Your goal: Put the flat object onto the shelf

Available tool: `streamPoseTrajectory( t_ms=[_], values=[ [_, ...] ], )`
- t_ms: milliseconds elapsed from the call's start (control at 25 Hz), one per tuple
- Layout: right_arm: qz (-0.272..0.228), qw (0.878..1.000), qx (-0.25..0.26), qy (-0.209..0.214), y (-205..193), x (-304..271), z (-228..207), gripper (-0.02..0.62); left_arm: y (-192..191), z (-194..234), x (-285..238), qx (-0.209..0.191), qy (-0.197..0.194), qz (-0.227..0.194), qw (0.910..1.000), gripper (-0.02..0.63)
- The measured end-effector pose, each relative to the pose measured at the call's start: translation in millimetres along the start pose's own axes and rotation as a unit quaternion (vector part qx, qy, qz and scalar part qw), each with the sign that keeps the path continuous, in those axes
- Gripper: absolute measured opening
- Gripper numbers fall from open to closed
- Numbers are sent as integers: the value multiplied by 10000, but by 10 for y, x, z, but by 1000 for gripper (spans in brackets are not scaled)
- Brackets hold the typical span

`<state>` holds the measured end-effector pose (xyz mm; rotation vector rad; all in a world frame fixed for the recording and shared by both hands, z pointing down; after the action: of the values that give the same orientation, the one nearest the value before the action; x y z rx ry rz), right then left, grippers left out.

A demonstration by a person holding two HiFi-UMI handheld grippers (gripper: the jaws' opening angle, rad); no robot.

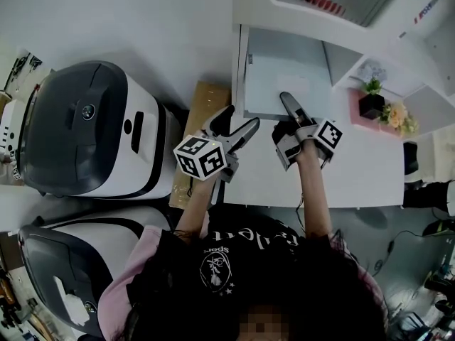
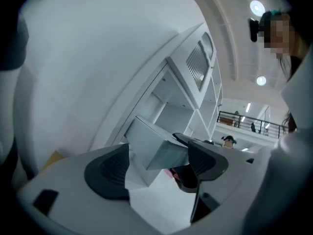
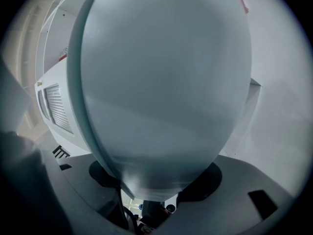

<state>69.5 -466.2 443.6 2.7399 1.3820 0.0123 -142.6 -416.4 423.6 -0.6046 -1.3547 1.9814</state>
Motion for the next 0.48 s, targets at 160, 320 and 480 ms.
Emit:
streamPoseTrajectory(
  t_ms=[160,320,480],
  values=[
    [12,10000,26,16,43,-53,-11,314,58,11,-68,-833,251,222,9960,387],
    [3,10000,41,38,81,-98,-18,314,61,-29,-167,-1286,294,359,9906,387],
    [-12,10000,32,39,107,-141,-25,314,27,-72,-296,-1844,442,491,9806,387]
  ],
)
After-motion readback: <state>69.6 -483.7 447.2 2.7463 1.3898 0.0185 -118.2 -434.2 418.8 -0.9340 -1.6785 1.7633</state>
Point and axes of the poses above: the fingertips, and each gripper's own axes: x backward along the fingers, z to its left, y out of its top, the point moved 8 cm from there along x, backward along the fingers, and after that the axes turned 11 degrees about -x, right-handed, at the moved point
